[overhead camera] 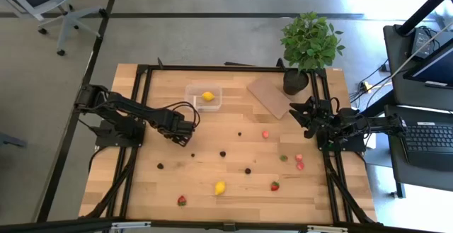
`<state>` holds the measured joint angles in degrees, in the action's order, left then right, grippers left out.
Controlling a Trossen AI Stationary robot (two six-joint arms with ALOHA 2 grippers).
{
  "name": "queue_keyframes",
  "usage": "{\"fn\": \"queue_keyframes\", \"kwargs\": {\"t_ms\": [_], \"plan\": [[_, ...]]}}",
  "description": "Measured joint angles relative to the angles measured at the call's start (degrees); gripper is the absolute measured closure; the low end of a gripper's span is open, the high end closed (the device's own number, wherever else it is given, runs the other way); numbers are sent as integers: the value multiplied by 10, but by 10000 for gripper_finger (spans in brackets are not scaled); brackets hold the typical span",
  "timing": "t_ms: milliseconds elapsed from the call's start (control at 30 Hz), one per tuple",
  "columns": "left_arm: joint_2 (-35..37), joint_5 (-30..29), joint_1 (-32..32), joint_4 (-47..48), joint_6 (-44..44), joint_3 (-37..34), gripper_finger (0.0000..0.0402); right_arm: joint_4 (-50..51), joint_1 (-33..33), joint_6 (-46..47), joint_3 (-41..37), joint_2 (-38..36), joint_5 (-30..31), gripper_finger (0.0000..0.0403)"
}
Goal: Pick and placing Produce into tupperware
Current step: Put the red strawberry into the transparent bin
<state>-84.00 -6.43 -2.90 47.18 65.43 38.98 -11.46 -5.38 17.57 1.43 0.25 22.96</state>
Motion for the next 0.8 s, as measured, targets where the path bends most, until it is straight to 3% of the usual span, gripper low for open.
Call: {"fn": "queue_keyframes", "kwargs": {"t_ms": [567, 800], "plan": [[1, -16, -8, -16, -1, -9, 292, 0, 0, 1, 0, 0, 0, 224], [1, -15, -9, -16, 1, -9, 284, 0, 0, 2, 0, 0, 0, 224]]}}
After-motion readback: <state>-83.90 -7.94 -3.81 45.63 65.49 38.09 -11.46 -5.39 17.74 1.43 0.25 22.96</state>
